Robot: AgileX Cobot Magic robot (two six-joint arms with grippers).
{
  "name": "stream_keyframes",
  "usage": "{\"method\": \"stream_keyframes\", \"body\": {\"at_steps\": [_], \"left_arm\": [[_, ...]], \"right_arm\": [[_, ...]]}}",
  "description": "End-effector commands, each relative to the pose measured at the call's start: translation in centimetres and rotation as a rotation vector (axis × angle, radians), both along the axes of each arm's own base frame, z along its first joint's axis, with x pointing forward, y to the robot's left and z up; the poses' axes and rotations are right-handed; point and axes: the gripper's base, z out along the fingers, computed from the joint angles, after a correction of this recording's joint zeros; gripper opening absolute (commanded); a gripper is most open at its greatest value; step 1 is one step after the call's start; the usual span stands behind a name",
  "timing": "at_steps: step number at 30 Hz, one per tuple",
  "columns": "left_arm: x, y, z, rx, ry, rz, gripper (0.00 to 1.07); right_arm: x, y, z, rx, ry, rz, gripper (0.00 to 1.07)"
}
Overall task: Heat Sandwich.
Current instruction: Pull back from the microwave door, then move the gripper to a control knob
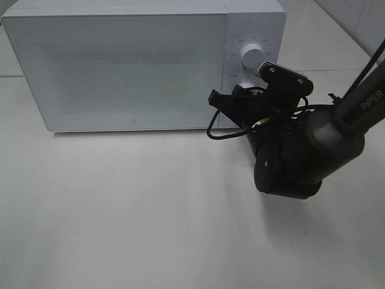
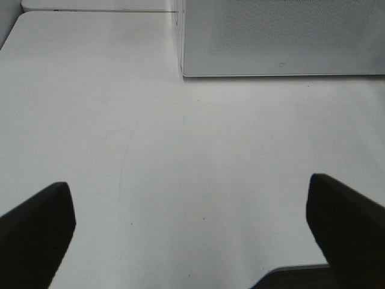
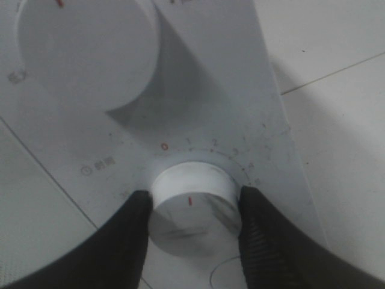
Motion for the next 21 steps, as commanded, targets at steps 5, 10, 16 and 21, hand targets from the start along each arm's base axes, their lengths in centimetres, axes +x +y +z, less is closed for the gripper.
{"method": "stream_keyframes", "body": {"at_steps": [5, 10, 16, 21], "left_arm": [[-0.25, -0.04, 0.03, -0.008, -0.021, 0.003, 0.98], [-0.25, -0.04, 0.03, -0.008, -0.021, 0.003, 0.98], [-0.25, -0.04, 0.03, -0.008, -0.021, 0.003, 0.98], [-0.25, -0.04, 0.03, -0.008, -0.021, 0.003, 0.98]], "right_arm": [[0.19, 0.59, 2.00, 0.306, -0.185, 0.025, 0.09], [0.19, 0.56, 2.00, 0.559, -0.173, 0.003, 0.09], [0.20, 0.51, 1.97, 0.795, -0.159, -0.020, 0.09], [0.20, 0.46, 1.96, 1.042, -0.146, -0.045, 0.09]]}}
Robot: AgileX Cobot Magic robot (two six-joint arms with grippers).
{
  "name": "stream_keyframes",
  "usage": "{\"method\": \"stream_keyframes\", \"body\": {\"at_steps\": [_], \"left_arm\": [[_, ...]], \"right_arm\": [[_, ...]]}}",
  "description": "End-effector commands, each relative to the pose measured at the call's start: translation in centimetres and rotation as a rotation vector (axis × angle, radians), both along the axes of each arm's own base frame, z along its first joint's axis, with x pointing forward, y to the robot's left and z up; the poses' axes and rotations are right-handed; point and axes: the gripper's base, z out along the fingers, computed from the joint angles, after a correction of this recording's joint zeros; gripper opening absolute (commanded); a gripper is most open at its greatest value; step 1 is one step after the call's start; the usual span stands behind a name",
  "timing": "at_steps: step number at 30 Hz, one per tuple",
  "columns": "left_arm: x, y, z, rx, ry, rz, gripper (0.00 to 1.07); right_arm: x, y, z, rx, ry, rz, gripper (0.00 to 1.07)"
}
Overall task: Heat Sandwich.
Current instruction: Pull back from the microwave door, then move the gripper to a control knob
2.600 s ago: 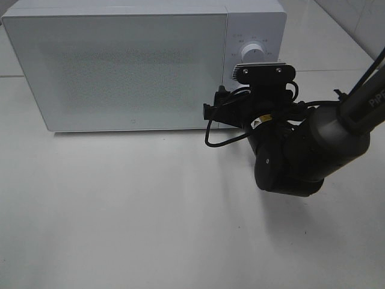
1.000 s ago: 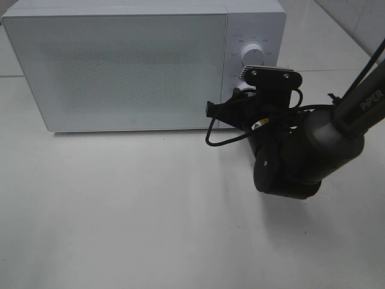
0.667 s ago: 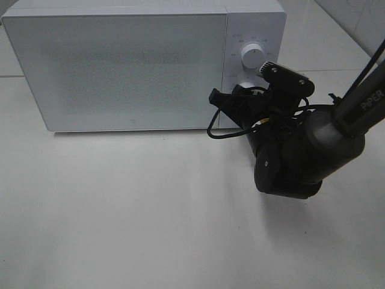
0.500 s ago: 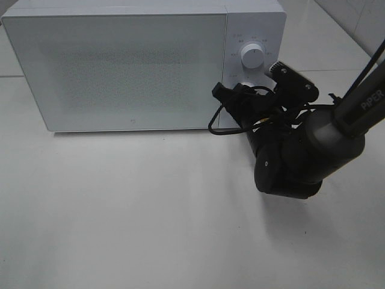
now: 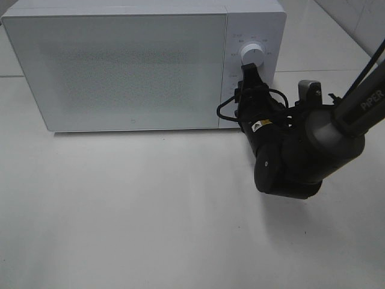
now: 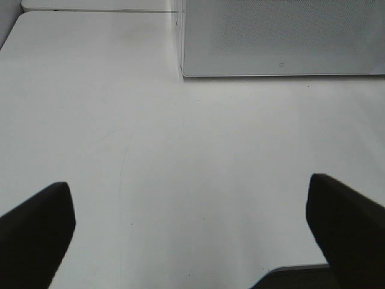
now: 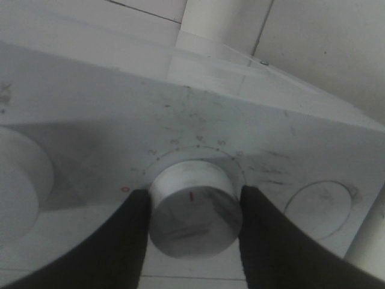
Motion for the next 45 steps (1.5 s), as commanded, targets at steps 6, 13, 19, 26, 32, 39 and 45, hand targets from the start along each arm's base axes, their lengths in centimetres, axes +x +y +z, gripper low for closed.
{"method": "stream_keyframes", "body": {"at_steps": [6, 13, 19, 26, 32, 39, 45], "left_arm": [[-0.25, -0.04, 0.03, -0.008, -0.021, 0.003, 0.98], [-0.25, -0.04, 0.03, -0.008, -0.021, 0.003, 0.98], [-0.25, -0.04, 0.03, -0.008, -0.021, 0.003, 0.98], [-0.25, -0.04, 0.03, -0.008, -0.021, 0.003, 0.98], [-0.25, -0.04, 0.03, -0.008, -0.021, 0.003, 0.98], [-0.25, -0.04, 0.03, -0.008, -0.021, 0.003, 0.98], [-0.25, -0.04, 0.03, -0.008, -0.021, 0.003, 0.98]], "right_arm": [[0.19, 0.33, 1.88, 0.369, -0.173, -0.007, 0.10], [0.20, 0.26, 1.87, 0.517, -0.167, -0.025, 0.10], [0.20, 0.26, 1.87, 0.516, -0.167, -0.025, 0.12], [0.20, 0.29, 1.87, 0.504, -0.167, -0.022, 0.16], [0.18, 0.29, 1.85, 0.493, -0.166, -0.020, 0.18], [0.18, 0.29, 1.85, 0.493, -0.166, -0.020, 0.26], [0.18, 0.25, 1.84, 0.457, -0.168, -0.021, 0.41]]}}
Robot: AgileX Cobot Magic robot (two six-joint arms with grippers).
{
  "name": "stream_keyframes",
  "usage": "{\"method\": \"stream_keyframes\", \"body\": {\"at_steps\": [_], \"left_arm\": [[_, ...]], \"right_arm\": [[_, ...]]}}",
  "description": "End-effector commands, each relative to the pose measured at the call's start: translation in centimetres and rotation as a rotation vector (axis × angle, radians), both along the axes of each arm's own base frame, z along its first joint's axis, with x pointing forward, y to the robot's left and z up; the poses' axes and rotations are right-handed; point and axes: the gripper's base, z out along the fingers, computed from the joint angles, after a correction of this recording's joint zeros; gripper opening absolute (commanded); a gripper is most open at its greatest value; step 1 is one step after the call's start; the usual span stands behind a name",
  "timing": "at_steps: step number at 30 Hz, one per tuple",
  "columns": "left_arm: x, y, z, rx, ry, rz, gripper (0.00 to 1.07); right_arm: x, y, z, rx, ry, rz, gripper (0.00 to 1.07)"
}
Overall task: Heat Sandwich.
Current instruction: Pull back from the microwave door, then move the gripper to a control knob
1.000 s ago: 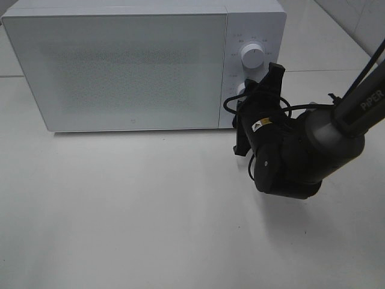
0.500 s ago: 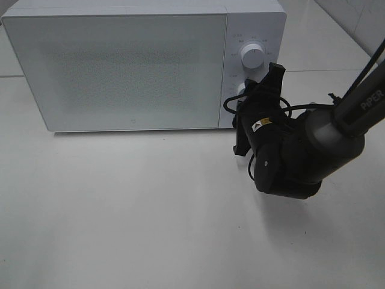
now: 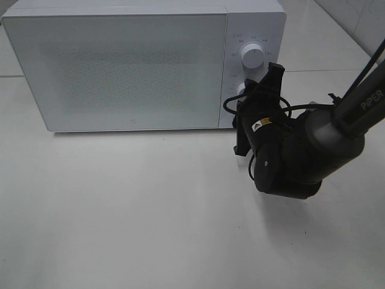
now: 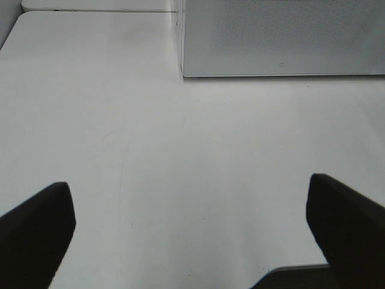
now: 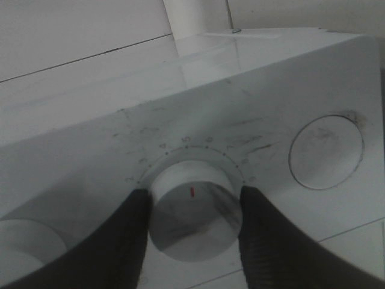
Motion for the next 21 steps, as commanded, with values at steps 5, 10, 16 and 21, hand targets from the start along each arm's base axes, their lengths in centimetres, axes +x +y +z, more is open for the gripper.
{"method": "stream_keyframes", "body": {"at_steps": [5, 10, 16, 21], "left_arm": [[-0.2, 0.0, 0.0, -0.008, -0.021, 0.003, 0.98], [-0.2, 0.0, 0.0, -0.008, -0.021, 0.003, 0.98], [-0.2, 0.0, 0.0, -0.008, -0.021, 0.003, 0.98], [-0.2, 0.0, 0.0, -0.008, -0.021, 0.003, 0.98]], "right_arm": [[0.2, 0.3, 1.8, -0.071, -0.179, 0.018, 0.57], [0.0, 0.1, 1.6, -0.087, -0.170, 0.015, 0.77], [-0.8, -0.3, 1.2, -0.107, -0.133, 0.031, 0.80], [-1.8, -0.6, 1.0, -0.141, -0.103, 0.076, 0.77]]}}
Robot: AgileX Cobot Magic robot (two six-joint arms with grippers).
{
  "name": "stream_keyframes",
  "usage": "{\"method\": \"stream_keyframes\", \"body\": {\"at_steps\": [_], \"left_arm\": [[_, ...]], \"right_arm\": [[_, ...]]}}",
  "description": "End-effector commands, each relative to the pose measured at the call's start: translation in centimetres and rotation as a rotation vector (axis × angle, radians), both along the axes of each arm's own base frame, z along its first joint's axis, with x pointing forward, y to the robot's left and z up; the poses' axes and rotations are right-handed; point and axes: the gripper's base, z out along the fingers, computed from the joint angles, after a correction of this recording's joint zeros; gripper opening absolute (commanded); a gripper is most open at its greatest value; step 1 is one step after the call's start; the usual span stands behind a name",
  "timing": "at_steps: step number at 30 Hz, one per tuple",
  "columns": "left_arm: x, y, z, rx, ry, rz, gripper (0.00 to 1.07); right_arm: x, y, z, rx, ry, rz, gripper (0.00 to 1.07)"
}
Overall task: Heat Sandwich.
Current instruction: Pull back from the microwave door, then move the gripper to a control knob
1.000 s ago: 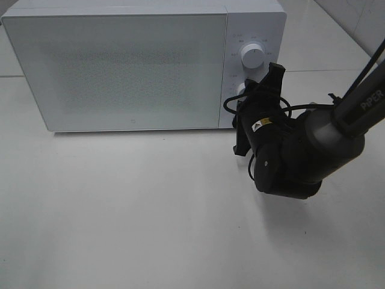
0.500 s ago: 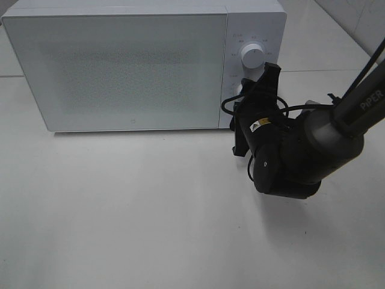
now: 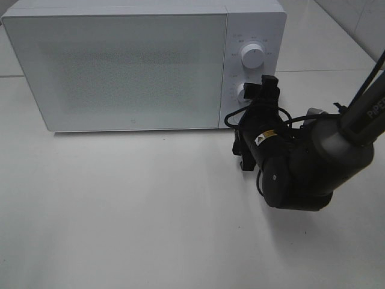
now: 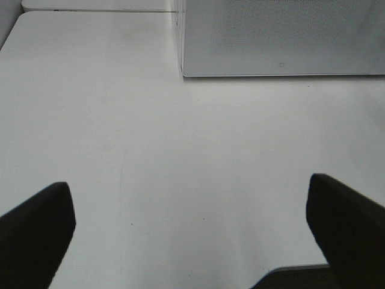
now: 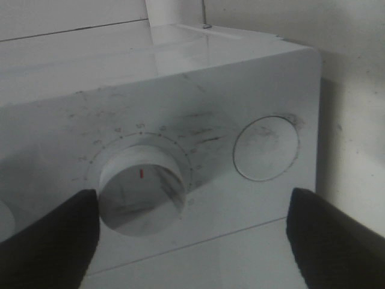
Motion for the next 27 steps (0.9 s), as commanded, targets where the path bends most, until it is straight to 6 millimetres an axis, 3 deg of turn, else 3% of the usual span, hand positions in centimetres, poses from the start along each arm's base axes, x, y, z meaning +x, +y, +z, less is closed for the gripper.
{"method": "stream_keyframes", "body": {"at_steps": [1, 13, 21, 27], "left_arm": [[-0.2, 0.0, 0.0, -0.008, -0.021, 0.003, 0.98], [-0.2, 0.0, 0.0, -0.008, -0.021, 0.003, 0.98], [-0.2, 0.0, 0.0, -0.008, -0.021, 0.003, 0.98], [-0.2, 0.0, 0.0, -0.008, -0.021, 0.003, 0.98]], "right_arm": [[-0.5, -0.2, 2.2, -0.032, -0.161, 0.029, 0.77], [-3.2, -1.2, 4.3, -0.191, -0.118, 0.162, 0.76], [-5.1, -1.5, 5.9, -0.493, -0.065, 0.344, 0.76], [-5.2, -2.1, 6.8, -0.710, -0.045, 0.508, 0.76]]}}
